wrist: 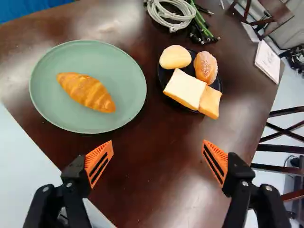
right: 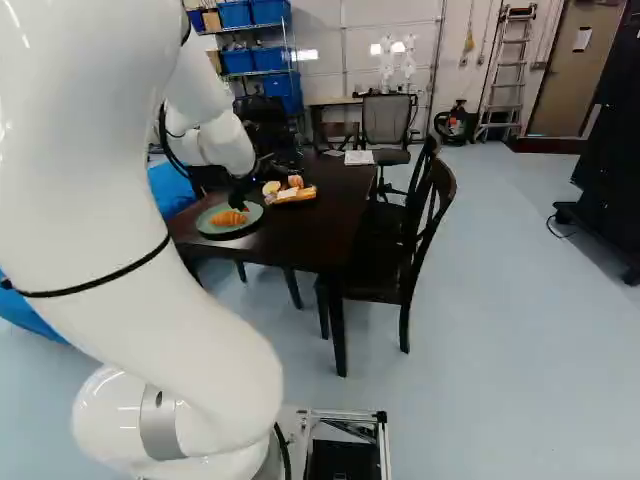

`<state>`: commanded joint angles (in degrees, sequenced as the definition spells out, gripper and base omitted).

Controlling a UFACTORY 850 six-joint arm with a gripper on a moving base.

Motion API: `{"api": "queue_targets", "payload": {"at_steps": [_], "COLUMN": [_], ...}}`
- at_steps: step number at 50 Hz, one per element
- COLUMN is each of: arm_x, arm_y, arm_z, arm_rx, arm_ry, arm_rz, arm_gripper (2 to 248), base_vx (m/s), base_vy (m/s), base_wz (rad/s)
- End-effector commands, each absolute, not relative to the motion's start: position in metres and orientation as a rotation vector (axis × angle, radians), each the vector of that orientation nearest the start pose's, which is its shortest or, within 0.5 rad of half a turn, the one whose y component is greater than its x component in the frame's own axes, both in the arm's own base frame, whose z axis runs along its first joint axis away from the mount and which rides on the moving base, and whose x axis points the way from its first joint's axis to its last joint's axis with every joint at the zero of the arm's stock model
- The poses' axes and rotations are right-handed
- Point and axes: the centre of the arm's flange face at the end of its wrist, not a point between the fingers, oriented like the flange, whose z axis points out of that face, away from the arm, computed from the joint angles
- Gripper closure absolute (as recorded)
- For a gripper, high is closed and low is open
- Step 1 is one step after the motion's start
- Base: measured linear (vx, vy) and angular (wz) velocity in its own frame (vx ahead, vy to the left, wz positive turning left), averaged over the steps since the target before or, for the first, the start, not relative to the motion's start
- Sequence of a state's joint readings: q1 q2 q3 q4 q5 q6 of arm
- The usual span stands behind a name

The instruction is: Move the croissant to the empty plate

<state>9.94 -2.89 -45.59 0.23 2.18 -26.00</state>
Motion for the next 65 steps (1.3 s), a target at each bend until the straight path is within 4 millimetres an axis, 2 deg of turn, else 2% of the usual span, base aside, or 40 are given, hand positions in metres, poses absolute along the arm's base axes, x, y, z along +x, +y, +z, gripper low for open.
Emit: {"api": "queue_targets", "payload": {"at_steps": [30, 65], "arm_x": [0.396, 0.321], "arm_y": [0.039, 0.012], "arm_z": [0.429, 0.389], "arm_rx": [-2.795, -2.667], "arm_ry": [-0.499, -0.181], "arm_rz": [-1.511, -1.713], "arm_gripper": [3, 3], "base_vx": [0.000, 0.000], "base_vy": [0.000, 0.000], "base_wz": [0.000, 0.000]}}
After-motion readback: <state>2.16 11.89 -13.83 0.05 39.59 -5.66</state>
